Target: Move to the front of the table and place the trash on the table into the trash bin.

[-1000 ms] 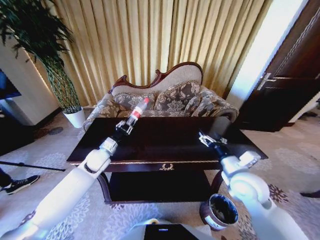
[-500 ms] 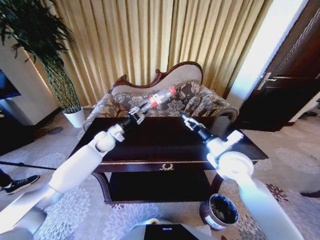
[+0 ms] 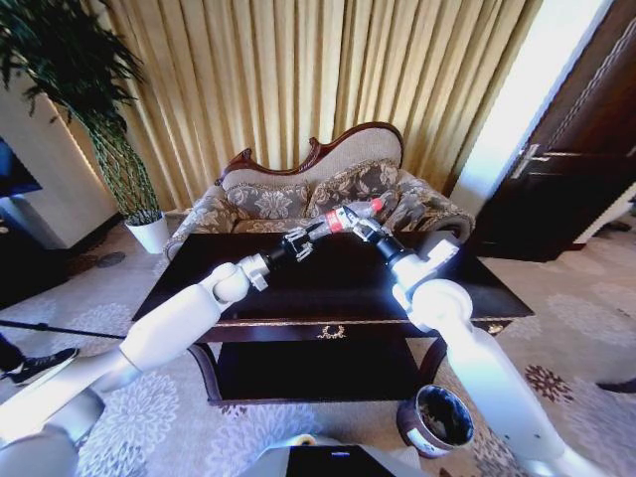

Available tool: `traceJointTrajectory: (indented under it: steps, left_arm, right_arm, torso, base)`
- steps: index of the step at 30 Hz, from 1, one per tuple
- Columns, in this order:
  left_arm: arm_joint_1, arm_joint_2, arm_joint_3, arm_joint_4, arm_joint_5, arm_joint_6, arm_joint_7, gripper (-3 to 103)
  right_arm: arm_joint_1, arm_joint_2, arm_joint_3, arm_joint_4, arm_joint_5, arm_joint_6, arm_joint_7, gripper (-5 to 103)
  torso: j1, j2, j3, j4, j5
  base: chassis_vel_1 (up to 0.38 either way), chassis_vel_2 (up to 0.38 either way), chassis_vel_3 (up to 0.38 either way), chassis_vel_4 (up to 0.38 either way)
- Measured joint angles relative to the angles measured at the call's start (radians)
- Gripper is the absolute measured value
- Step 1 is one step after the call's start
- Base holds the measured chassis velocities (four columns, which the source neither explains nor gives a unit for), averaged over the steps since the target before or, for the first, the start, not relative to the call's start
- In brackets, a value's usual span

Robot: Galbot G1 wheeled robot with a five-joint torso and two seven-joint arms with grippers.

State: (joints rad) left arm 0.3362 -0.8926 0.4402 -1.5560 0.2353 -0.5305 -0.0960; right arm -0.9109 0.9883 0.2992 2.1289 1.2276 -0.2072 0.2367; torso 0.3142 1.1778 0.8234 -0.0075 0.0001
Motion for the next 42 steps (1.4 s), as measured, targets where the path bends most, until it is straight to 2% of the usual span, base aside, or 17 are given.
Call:
traceJointTrajectory:
  steps: [19, 20, 21, 23, 24, 26, 27, 29, 31, 35, 37, 38, 40, 42]
  left_arm:
    - [0.0, 0.011, 0.019, -0.078, -0.004, 0.043, 0.014, 24]
    - [0.002, 0.012, 0.018, -0.08, -0.004, 0.044, 0.014, 24]
    - [0.003, 0.012, 0.018, -0.081, -0.004, 0.045, 0.014, 24]
    - [0.005, 0.012, 0.018, -0.083, -0.004, 0.047, 0.013, 24]
    - [0.005, 0.012, 0.018, -0.083, -0.004, 0.047, 0.013, 24]
    - [0.006, 0.012, 0.018, -0.083, -0.004, 0.049, 0.011, 24]
    - [0.006, 0.012, 0.018, -0.083, -0.004, 0.049, 0.011, 24]
    - [0.01, 0.011, 0.018, -0.083, -0.003, 0.049, 0.009, 24]
    - [0.013, 0.01, 0.018, -0.083, -0.003, 0.049, 0.009, 24]
    - [0.023, 0.003, 0.018, -0.082, 0.001, 0.056, 0.007, 24]
    - [0.024, 0.003, 0.017, -0.085, 0.002, 0.059, 0.009, 23]
    - [0.024, 0.003, 0.016, -0.088, 0.003, 0.062, 0.015, 28]
    - [0.024, 0.004, 0.017, -0.087, 0.003, 0.062, 0.022, 28]
    - [0.021, 0.004, 0.018, -0.087, 0.003, 0.062, 0.025, 38]
  right_arm:
    - [-0.022, -0.012, 0.011, -0.005, -0.056, 0.0, -0.004, 101]
    - [-0.022, -0.012, 0.012, -0.008, -0.057, 0.0, -0.003, 96]
    - [-0.022, -0.012, 0.013, -0.009, -0.057, 0.001, -0.002, 96]
    - [-0.023, -0.013, 0.016, -0.01, -0.057, 0.002, -0.001, 86]
    - [-0.023, -0.013, 0.016, -0.01, -0.057, 0.002, -0.001, 86]
    - [-0.025, -0.014, 0.018, -0.01, -0.058, 0.003, -0.001, 76]
    - [-0.025, -0.014, 0.018, -0.01, -0.058, 0.003, -0.001, 76]
    - [-0.027, -0.014, 0.022, -0.009, -0.057, 0.003, 0.0, 65]
    - [-0.028, -0.014, 0.023, -0.009, -0.057, 0.003, 0.0, 65]
    - [-0.037, -0.016, 0.03, -0.004, -0.056, 0.003, -0.002, 48]
    - [-0.041, -0.016, 0.034, -0.002, -0.056, 0.003, -0.002, 46]
    - [-0.045, -0.016, 0.04, 0.0, -0.057, 0.003, -0.002, 42]
    - [-0.047, -0.017, 0.046, 0.0, -0.057, 0.003, -0.001, 39]
    - [-0.048, -0.018, 0.055, 0.0, -0.058, 0.005, -0.001, 36]
  torso:
    - [0.0, 0.0, 0.0, 0.0001, -0.0001]
    - [0.0, 0.0, 0.0, 0.0001, -0.0001]
    - [0.0, 0.0, 0.0, 0.0001, -0.0001]
    - [0.0, 0.0, 0.0, 0.0, -0.0001]
    - [0.0, 0.0, 0.0, 0.0, -0.0001]
    - [0.0, 0.0, 0.0, 0.0, -0.0001]
    - [0.0, 0.0, 0.0, 0.0, -0.0001]
    - [0.0, 0.0, 0.0, 0.0, -0.0001]
    - [0.0, 0.0, 0.0, 0.0001, -0.0001]
    - [0.0, 0.0, 0.0, 0.0, -0.0001]
    - [0.0, 0.0, 0.0, 0.0, -0.0001]
    - [0.0, 0.0, 0.0, 0.0, 0.0]
    - [0.0, 0.0, 0.0, 0.0, -0.0002]
    - [0.0, 0.0, 0.0, 0.0, -0.0001]
  base:
    - [0.0, 0.0, 0.0, 0.0]
    - [0.0, 0.0, 0.0, 0.0]
    - [0.0, 0.0, 0.0, 0.0]
    - [0.0, 0.0, 0.0, 0.0]
    - [0.0, 0.0, 0.0, 0.0]
    - [0.0, 0.0, 0.0, 0.0]
    - [0.0, 0.0, 0.0, 0.0]
    - [0.0, 0.0, 0.0, 0.0]
    - [0.0, 0.0, 0.0, 0.0]
    - [0.0, 0.0, 0.0, 0.0]
    - [0.0, 0.0, 0.0, 0.0]
    - [0.0, 0.0, 0.0, 0.0]
    - [0.0, 0.0, 0.0, 0.0]
    - [0.0, 0.0, 0.0, 0.0]
